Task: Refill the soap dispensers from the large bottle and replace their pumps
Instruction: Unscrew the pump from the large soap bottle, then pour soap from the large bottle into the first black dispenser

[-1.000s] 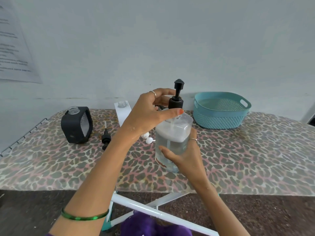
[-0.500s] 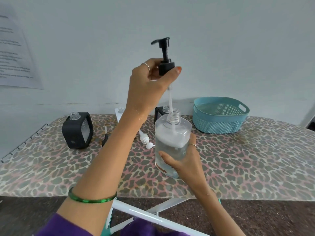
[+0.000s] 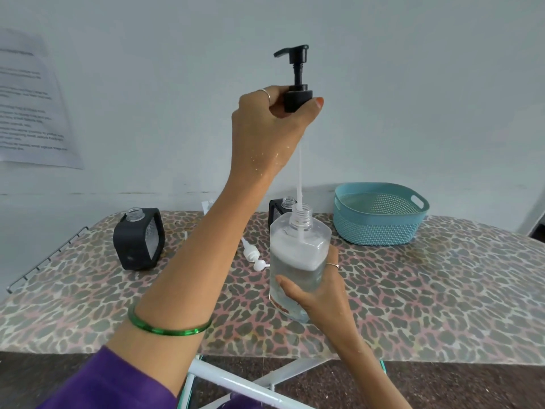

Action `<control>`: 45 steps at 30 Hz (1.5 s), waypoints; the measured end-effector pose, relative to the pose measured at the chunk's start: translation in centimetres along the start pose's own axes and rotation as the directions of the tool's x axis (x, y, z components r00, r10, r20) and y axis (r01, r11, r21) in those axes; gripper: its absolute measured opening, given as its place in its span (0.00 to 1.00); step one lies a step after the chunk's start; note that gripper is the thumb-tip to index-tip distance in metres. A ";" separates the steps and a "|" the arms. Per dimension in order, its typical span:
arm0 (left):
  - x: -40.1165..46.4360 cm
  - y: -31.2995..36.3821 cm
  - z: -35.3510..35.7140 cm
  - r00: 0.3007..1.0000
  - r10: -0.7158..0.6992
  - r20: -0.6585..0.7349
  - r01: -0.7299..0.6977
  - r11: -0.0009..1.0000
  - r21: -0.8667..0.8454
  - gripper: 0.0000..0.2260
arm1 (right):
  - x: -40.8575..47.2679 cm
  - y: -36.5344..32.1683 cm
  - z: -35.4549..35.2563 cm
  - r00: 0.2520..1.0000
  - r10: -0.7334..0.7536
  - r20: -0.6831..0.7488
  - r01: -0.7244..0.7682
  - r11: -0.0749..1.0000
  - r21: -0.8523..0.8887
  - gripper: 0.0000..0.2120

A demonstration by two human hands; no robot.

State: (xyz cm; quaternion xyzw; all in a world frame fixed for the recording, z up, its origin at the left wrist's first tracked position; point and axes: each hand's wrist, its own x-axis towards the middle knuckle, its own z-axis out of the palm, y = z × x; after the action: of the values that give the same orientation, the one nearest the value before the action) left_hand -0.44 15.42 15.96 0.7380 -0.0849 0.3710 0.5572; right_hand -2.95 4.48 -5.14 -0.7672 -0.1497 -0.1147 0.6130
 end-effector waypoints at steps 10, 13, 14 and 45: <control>2.3 1.1 -2.2 0.985 -0.014 -0.170 0.002 0.998 -0.069 0.07 | 0.1 0.3 0.1 1.000 0.012 0.005 -0.012 1.000 -0.015 0.40; 3.4 1.8 -3.5 0.966 0.025 -0.258 -0.032 0.999 -0.023 0.11 | 0.2 0.2 0.1 1.000 0.011 -0.003 -0.011 1.000 -0.011 0.38; 3.8 1.9 -4.0 0.959 0.036 -0.280 -0.041 0.999 -0.010 0.11 | 0.2 0.3 0.2 1.000 0.009 -0.006 -0.009 1.000 -0.008 0.38; -6.2 -19.9 -27.4 0.556 -0.672 -0.490 0.826 0.514 0.231 0.16 | -0.2 -0.1 1.1 0.997 -0.074 -0.035 0.075 0.997 0.036 0.35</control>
State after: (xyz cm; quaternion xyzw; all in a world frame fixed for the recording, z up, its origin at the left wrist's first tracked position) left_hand -6.51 45.15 -0.33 0.7278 0.4304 0.2177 0.4875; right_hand -3.18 5.55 -5.39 -0.7475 -0.1697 -0.1476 0.6250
